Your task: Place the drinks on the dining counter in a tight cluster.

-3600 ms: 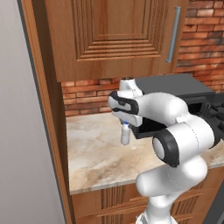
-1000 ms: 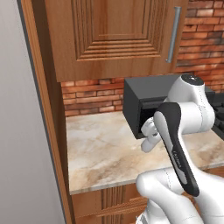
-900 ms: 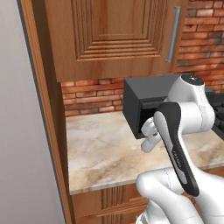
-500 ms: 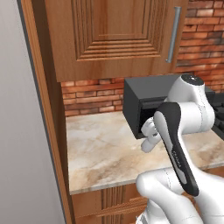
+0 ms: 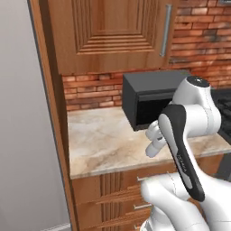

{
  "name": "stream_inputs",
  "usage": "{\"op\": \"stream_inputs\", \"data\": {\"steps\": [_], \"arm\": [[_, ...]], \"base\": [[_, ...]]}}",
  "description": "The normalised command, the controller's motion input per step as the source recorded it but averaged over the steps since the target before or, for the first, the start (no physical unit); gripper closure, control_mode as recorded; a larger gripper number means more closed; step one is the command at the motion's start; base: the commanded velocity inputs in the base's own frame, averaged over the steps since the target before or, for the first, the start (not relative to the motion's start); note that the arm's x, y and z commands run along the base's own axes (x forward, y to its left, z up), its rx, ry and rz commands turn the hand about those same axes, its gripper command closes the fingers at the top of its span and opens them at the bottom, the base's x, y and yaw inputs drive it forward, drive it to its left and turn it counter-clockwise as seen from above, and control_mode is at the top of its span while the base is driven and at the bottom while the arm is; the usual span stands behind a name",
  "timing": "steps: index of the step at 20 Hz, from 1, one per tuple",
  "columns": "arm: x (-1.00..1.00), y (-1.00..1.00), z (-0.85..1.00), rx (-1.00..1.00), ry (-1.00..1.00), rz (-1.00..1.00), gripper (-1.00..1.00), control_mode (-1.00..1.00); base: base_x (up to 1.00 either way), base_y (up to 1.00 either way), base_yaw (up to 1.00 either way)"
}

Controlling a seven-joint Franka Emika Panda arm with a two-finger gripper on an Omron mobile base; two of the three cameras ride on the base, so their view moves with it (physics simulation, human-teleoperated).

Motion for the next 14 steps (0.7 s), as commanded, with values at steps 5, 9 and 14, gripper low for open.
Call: {"op": "stream_inputs", "data": {"steps": [5,9,14], "arm": [[0.0,0.0,0.0,0.0,0.0,0.0,1.0,1.0],[0.0,0.0,0.0,0.0,0.0,0.0,1.0,1.0],[0.0,0.0,0.0,0.0,0.0,0.0,1.0,1.0]], "base": [[-0.95,-0.25,0.0],[-0.64,-0.12,0.01],[-0.24,0.37,0.31]]}}
